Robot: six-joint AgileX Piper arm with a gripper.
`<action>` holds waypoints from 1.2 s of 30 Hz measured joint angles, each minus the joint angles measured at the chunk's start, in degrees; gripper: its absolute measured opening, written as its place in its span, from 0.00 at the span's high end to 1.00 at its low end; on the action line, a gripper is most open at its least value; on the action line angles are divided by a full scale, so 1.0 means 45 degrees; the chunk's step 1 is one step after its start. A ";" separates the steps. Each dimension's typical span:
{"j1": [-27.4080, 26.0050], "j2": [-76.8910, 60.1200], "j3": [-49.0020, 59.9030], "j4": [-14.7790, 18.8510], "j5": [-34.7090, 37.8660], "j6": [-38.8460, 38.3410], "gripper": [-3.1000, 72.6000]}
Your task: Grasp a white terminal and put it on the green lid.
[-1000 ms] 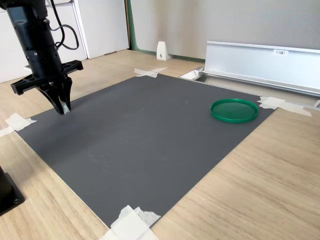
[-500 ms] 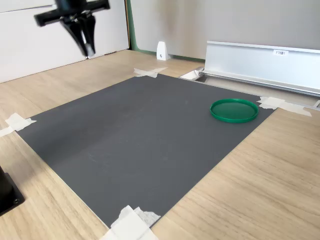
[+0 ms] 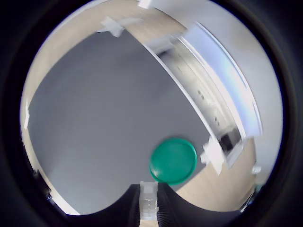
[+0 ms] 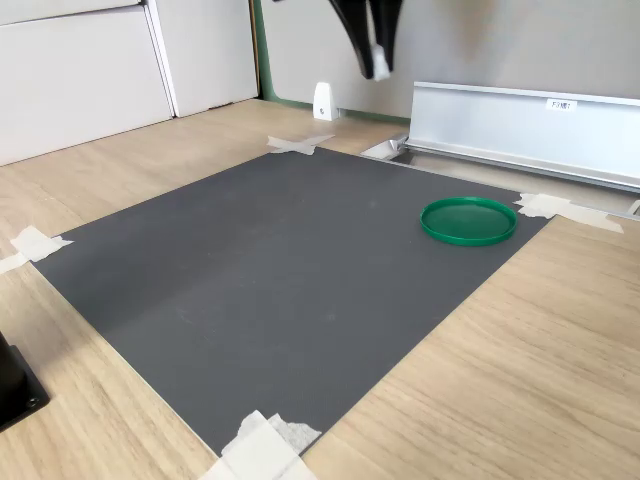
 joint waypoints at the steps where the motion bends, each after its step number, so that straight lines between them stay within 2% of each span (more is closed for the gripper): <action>1: -0.0330 0.0234 -0.0086 0.0069 -0.0050 -0.0063 0.85; 5: -0.1259 0.1026 -0.0445 0.0138 -0.0462 -0.0176 0.85; 9: -0.1656 0.1783 -0.0652 0.0149 -0.1027 -0.0206 0.85; 17: -0.1685 0.2984 -0.0662 0.0323 -0.2354 -0.0206 0.85; 29: -0.1570 0.4167 -0.0667 0.1002 -0.2644 -0.0440 0.85; 33: -0.1387 0.4220 -0.0667 0.0895 -0.2655 -0.0499 0.84; 36: -0.1285 0.4220 -0.0667 0.0549 -0.2655 -0.0514 0.80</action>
